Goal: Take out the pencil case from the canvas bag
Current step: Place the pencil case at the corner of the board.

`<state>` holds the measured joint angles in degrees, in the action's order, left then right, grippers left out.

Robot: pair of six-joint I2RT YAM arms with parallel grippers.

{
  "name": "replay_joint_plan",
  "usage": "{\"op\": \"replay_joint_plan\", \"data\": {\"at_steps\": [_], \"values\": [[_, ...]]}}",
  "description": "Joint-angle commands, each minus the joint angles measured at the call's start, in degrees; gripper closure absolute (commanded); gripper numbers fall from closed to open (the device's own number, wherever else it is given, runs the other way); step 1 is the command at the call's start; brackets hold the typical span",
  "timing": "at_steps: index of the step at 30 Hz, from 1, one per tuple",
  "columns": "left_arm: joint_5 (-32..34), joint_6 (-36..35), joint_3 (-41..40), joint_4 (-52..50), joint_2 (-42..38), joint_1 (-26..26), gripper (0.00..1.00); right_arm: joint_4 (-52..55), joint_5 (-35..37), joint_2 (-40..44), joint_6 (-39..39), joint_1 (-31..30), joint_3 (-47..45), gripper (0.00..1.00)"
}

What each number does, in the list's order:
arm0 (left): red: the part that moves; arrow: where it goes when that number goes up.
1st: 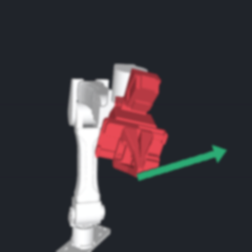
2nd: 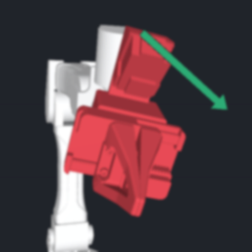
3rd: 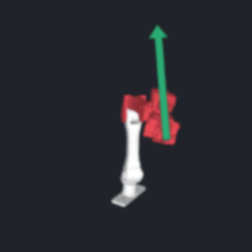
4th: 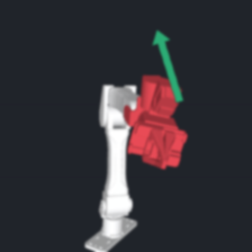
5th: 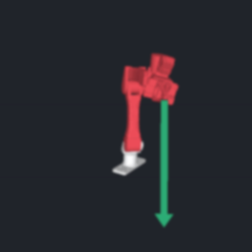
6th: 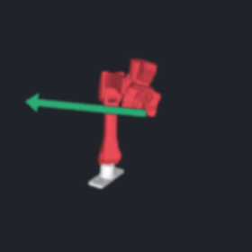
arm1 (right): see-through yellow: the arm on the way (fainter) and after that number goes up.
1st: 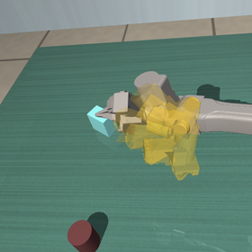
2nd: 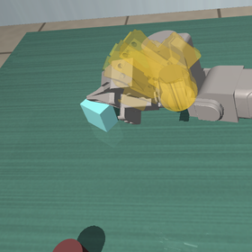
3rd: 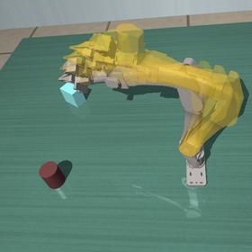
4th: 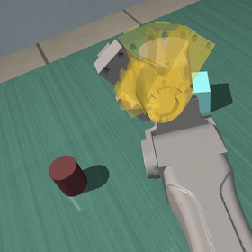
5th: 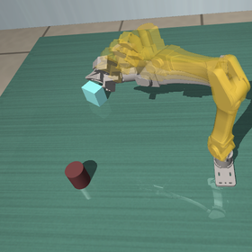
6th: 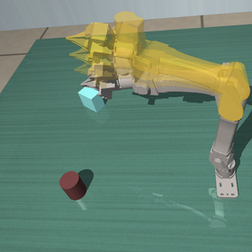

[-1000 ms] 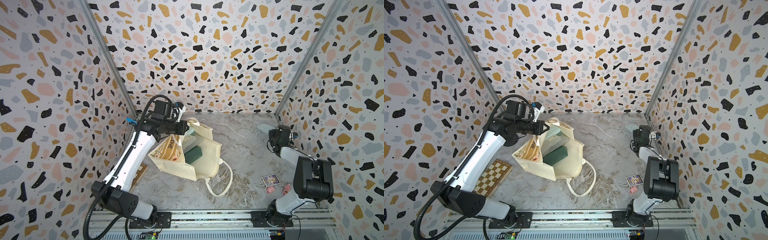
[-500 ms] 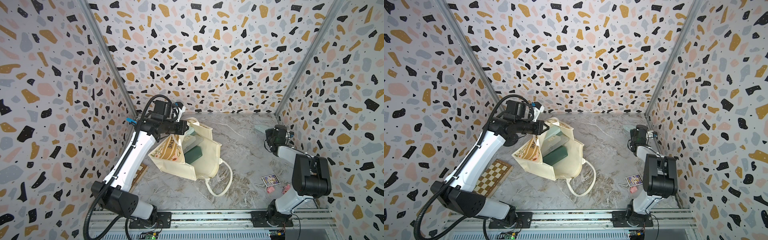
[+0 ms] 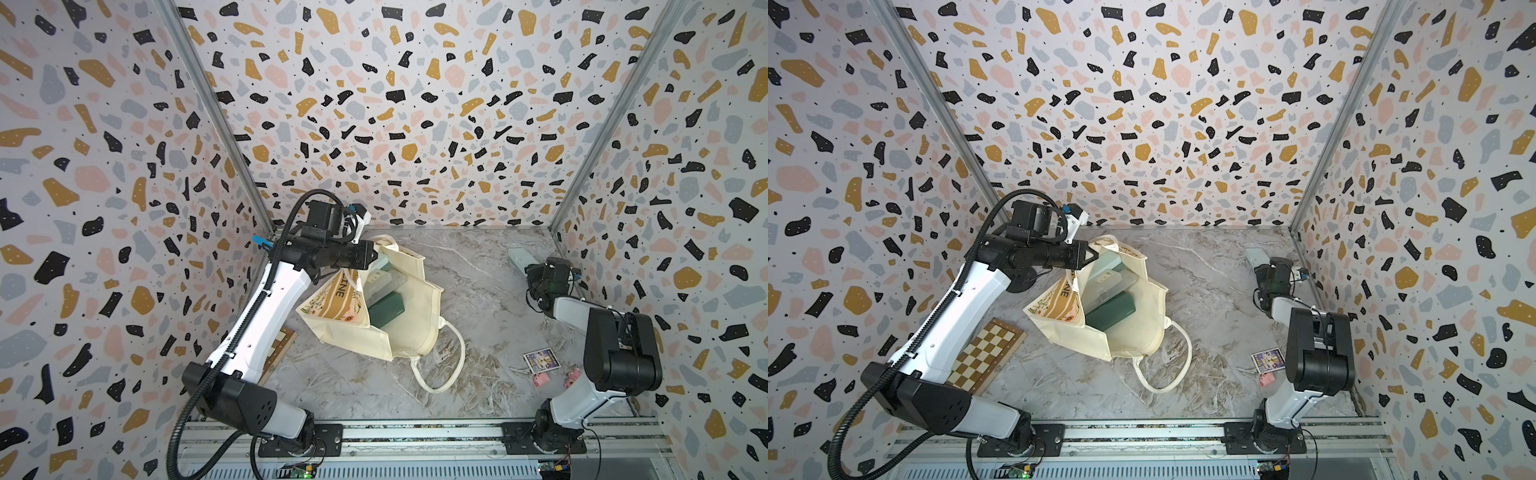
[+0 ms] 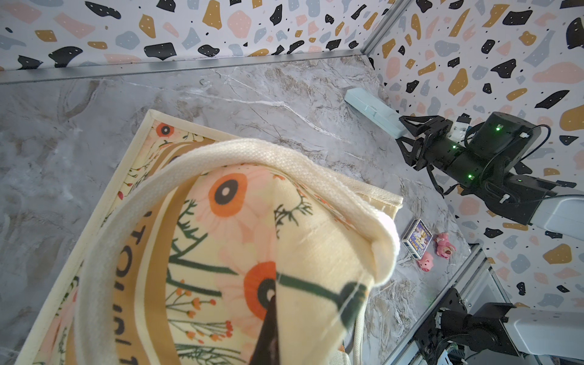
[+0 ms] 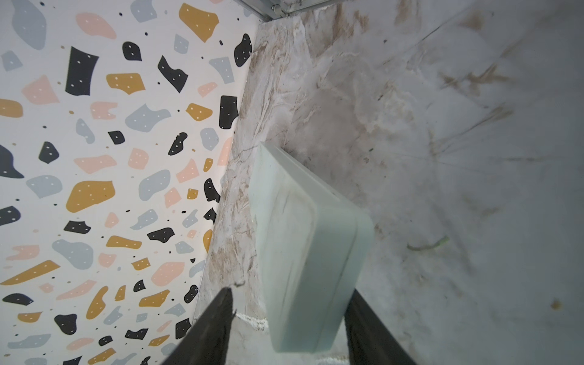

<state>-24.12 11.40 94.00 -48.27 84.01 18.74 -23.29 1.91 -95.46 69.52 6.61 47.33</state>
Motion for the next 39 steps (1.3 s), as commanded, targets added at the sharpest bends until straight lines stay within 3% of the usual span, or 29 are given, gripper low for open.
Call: {"op": "replay_joint_plan", "data": {"at_steps": [1,10,13,16,22,30,35,39], "values": [[-2.51,0.55,0.4,6.26,-2.82,-0.28,1.0,-1.05,-2.78,-2.27,-3.25,-0.03,2.27,0.43],[-2.08,0.29,0.4,6.17,-2.97,-0.24,1.0,0.53,-5.55,-7.33,-5.55,-0.1,7.46,0.42],[-2.11,0.3,0.4,6.23,-3.05,-0.3,1.0,1.53,-5.55,-7.16,-5.88,-0.02,7.3,0.33],[-2.08,0.38,0.4,6.17,-2.97,-0.4,1.0,5.08,-4.41,-5.82,-5.97,0.17,6.91,0.24],[-3.29,0.97,0.49,6.56,-2.7,-1.21,1.0,10.06,-1.53,4.33,-13.22,-1.58,4.1,0.25],[-5.46,0.35,2.12,6.11,-0.57,-1.64,1.0,18.65,-4.8,24.76,-31.77,-16.34,-0.27,0.41],[-6.5,-0.75,4.26,4.92,1.6,-1.59,1.0,19.29,-18.46,36.35,-43.37,-26.17,-6.28,0.49],[-5.76,-1.33,7.07,3.2,4.24,-1.53,1.0,25.06,-15.27,41.57,-49.49,-38.09,-7.5,0.5]]}}
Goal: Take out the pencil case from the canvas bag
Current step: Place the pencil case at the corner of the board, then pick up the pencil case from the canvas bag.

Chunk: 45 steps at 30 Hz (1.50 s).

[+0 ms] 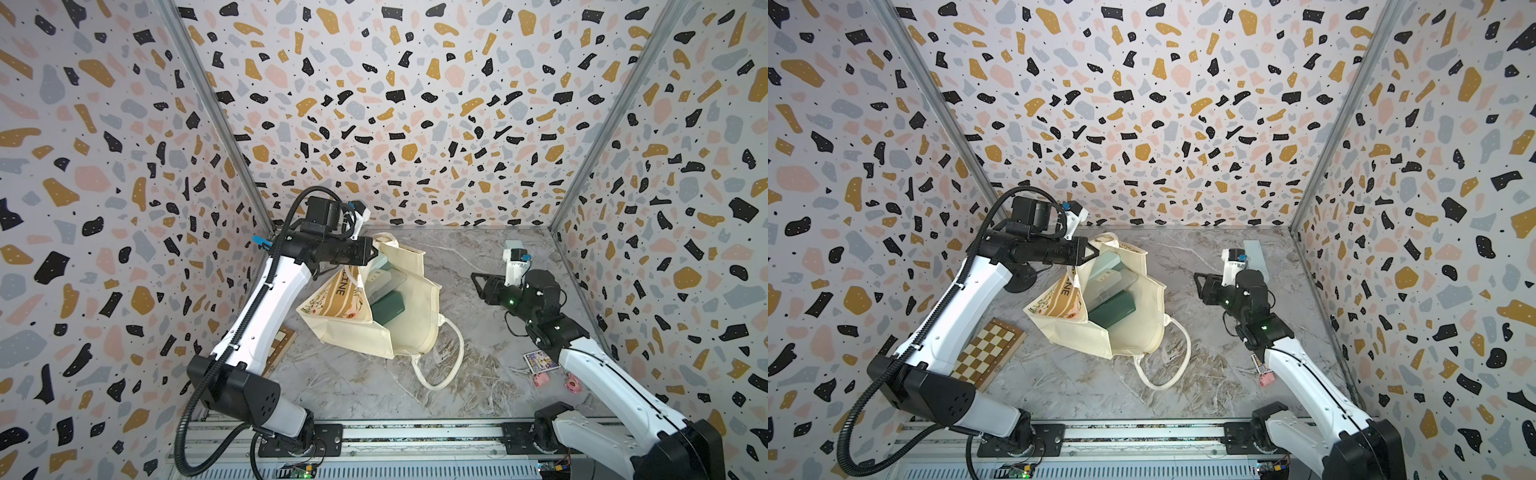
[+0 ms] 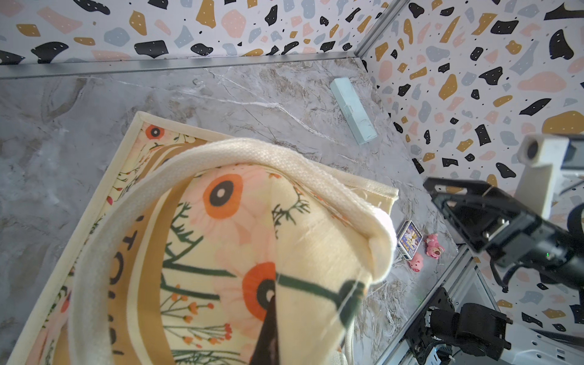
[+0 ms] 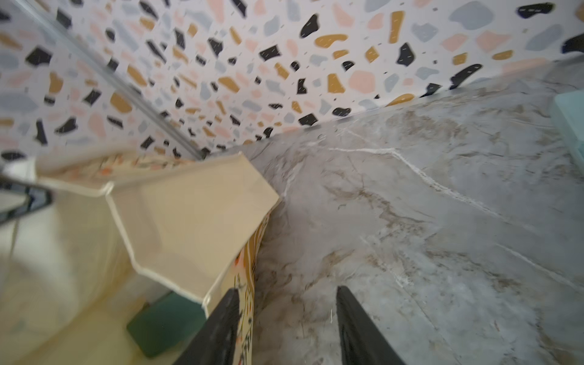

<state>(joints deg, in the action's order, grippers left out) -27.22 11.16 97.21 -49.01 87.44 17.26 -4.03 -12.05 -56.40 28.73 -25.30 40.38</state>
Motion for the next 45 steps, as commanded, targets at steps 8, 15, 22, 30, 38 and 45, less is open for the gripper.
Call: {"op": "replay_joint_plan", "data": {"at_steps": [8,15,22,30,38,45], "values": [[-1.28,-2.85,9.65,0.48,4.52,0.05,1.0,11.1,3.36,-2.37,-12.6,-21.66,-3.05,0.58],[-1.31,-4.1,13.67,-1.51,6.85,0.45,1.0,8.91,9.86,-12.92,-11.64,-27.28,-1.38,0.6],[-1.0,-4.85,10.85,0.05,4.9,0.86,1.0,1.59,10.91,-24.7,-9.4,-31.05,2.36,0.62],[1.03,-5.27,4.15,4.2,0.89,0.85,1.0,-0.54,14.64,-32.02,-7.2,-37.23,7.26,0.63],[2.66,-4.36,-0.49,6.56,-2.47,0.87,1.0,6.44,26.99,-20.0,-5.49,-37.33,5.17,0.61],[3.33,-2.23,-2.65,8.01,-4.12,0.82,1.0,4.52,24.85,-25.81,-3.31,-36.88,14.17,0.57]]}}
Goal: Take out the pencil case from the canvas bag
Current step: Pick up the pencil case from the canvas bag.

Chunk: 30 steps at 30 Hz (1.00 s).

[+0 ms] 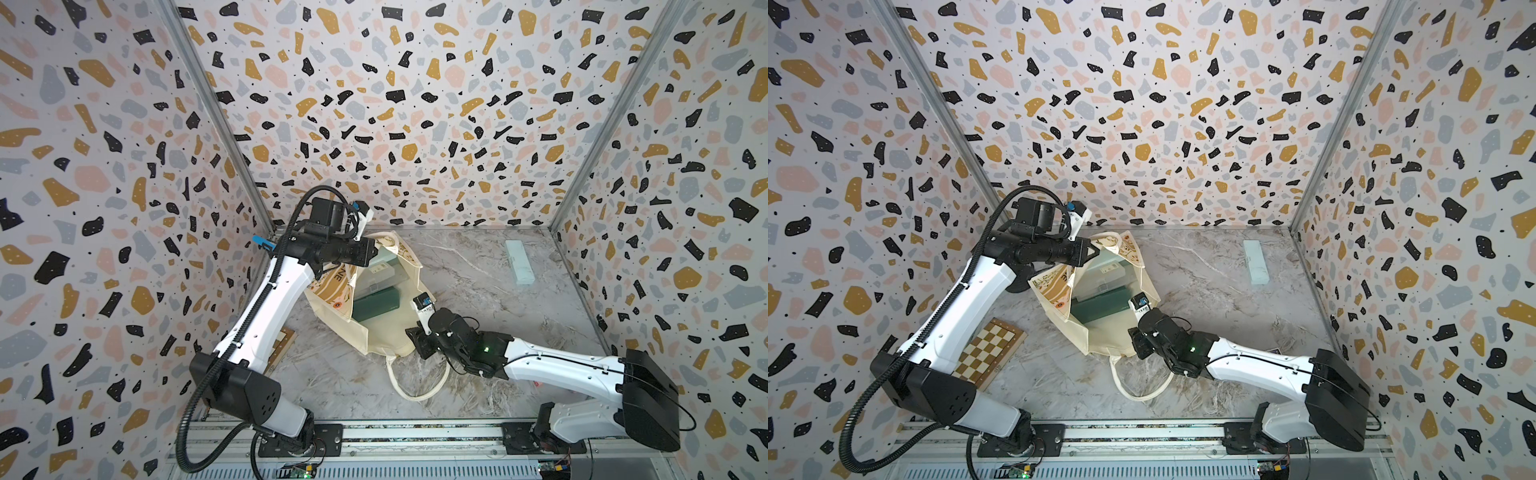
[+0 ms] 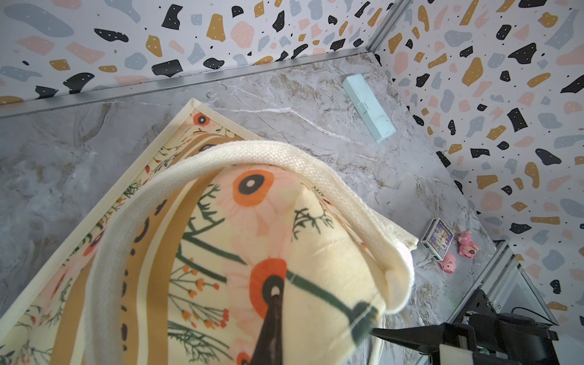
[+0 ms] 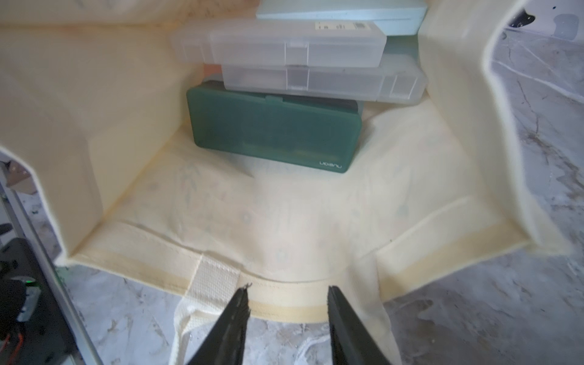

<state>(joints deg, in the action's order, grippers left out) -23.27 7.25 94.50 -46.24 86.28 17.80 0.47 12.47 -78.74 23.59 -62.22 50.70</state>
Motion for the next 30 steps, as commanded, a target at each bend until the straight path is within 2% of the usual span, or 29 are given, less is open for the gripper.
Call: {"op": "replay_joint_plan", "data": {"at_steps": [1,7,13,15,18,21,24,28,30], "values": [[-0.4,2.04,-0.25,5.37,-3.1,0.26,1.0,-0.21,-0.25,-5.75,2.27,-0.08,5.66,0.58],[0.23,3.7,-1.57,6.48,-4.14,0.06,1.0,-0.42,0.11,-18.29,4.58,0.64,16.27,0.6],[-0.68,4.0,-2.29,7.13,-4.68,-0.31,1.0,0.82,-3.11,-25.84,9.97,5.76,22.68,0.58],[-1.26,4.0,-2.34,7.26,-4.74,-0.44,1.0,0.17,-6.21,-27.34,8.52,7.28,24.06,0.56],[-2.24,3.69,-2.56,7.3,-4.68,-0.54,1.0,0.15,-8.29,-29.06,1.6,8.07,26.38,0.52],[-4.14,3.39,-2.35,7.3,-4.39,-1.09,1.0,0.23,-6.23,-29.74,-4.43,8.53,26.99,0.41],[-5.67,3.41,-2.47,7.6,-4.39,-1.5,1.0,1.21,-5.57,-30.77,-7.1,10.01,27.92,0.28],[-6.52,2.96,-2.52,7.61,-4.13,-1.52,1.0,2.32,-7.69,-32.72,-10.56,11.59,29.72,0.08],[-6.94,2.94,-2.39,7.39,-4.13,-1.59,1.0,2.78,-9.3,-33.91,-12.28,12.08,30.77,0.01]]}}
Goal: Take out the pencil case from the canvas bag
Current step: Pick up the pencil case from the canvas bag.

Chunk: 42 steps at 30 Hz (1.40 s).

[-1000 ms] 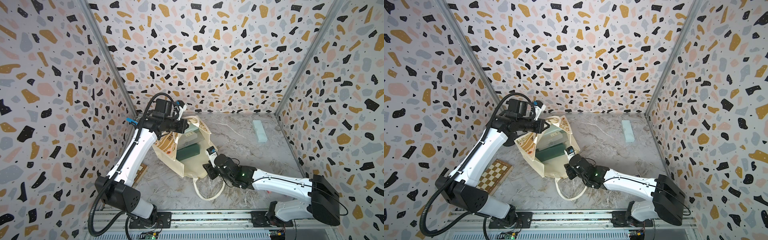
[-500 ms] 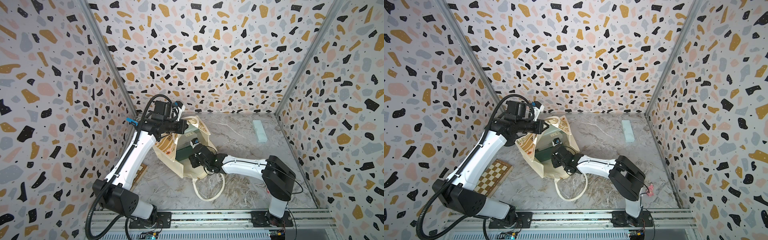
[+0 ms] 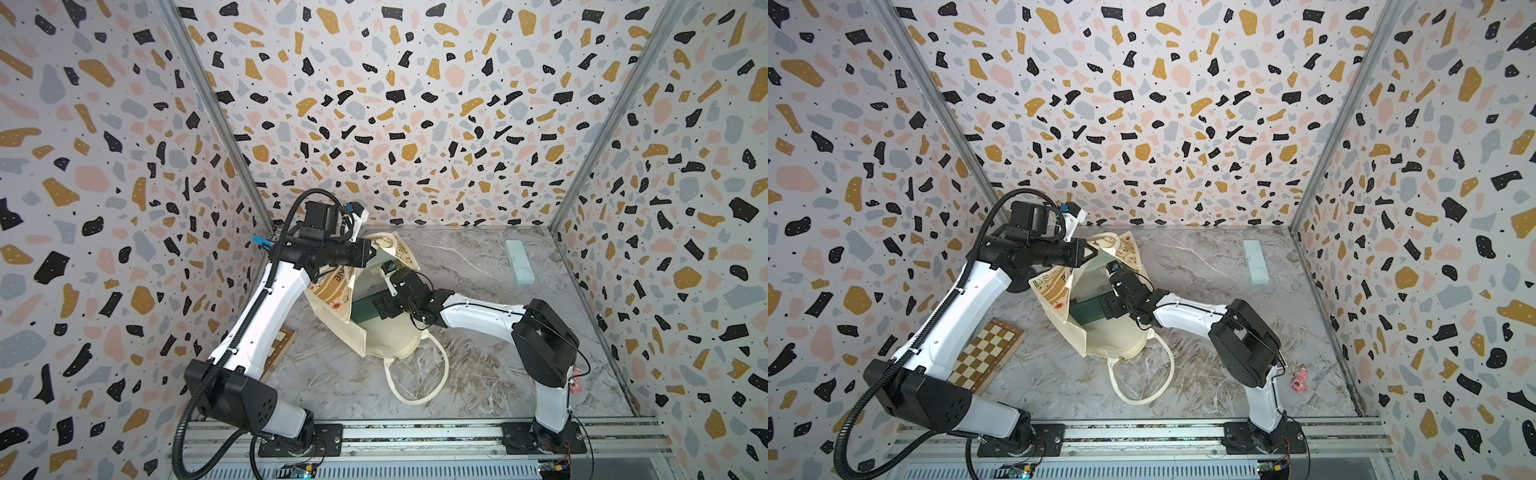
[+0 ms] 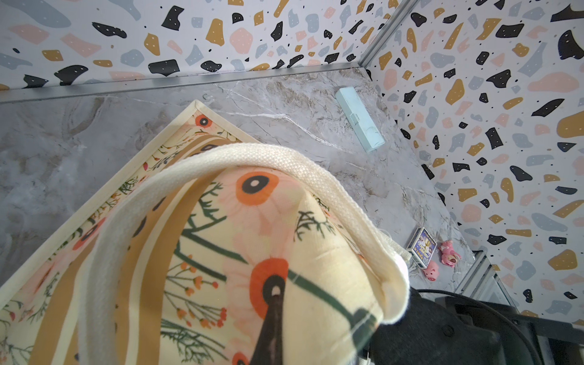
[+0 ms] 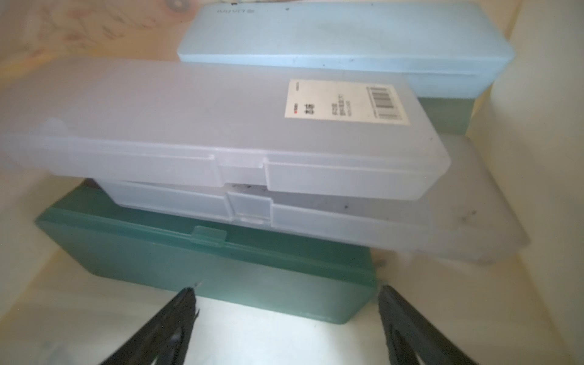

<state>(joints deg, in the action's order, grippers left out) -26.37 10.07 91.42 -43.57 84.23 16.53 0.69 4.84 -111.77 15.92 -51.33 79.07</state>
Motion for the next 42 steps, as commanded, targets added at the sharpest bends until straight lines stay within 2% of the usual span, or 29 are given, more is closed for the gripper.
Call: {"op": "replay_joint_plan", "data": {"at_steps": [1,9,14,18,24,31,39,42], "values": [[-3.82,0.01,0.69,4.8,-2.13,-0.3,1.0,3.04,-2.53,-1.55,-4.88,1.53,3.1,0.0],[-4.49,-0.07,0.78,4.7,-1.72,-0.52,1.0,3.97,-6.53,-5.44,-3.16,4.09,6.02,0.0],[-4.62,-0.2,0.54,4.82,-1.86,-0.54,1.0,1.66,-13.83,-6.26,-4.48,5.65,5.55,0.0],[-4.2,-0.18,0.6,4.64,-1.62,-0.62,1.0,-1.12,-18.78,-3.94,-5.82,5.9,2.6,0.0],[-3.86,-0.04,0.62,4.62,-1.52,-0.64,1.0,-2.65,-24.52,1.04,-6.16,4.42,-1.78,0.06],[-3.49,0.13,0.69,4.51,-1.06,-0.78,1.0,-2.37,-21.42,7.27,-6.46,-0.51,-8.13,0.1],[-2.99,0.13,0.78,4.28,-0.84,-0.87,1.0,-2.99,-23.29,14.69,-7.28,-3.95,-15.98,0.21],[-3.24,-0.1,0.78,4.24,-0.9,-0.85,1.0,-2.58,-17.52,15.52,-6.99,-3.86,-16.45,0.23]]}}
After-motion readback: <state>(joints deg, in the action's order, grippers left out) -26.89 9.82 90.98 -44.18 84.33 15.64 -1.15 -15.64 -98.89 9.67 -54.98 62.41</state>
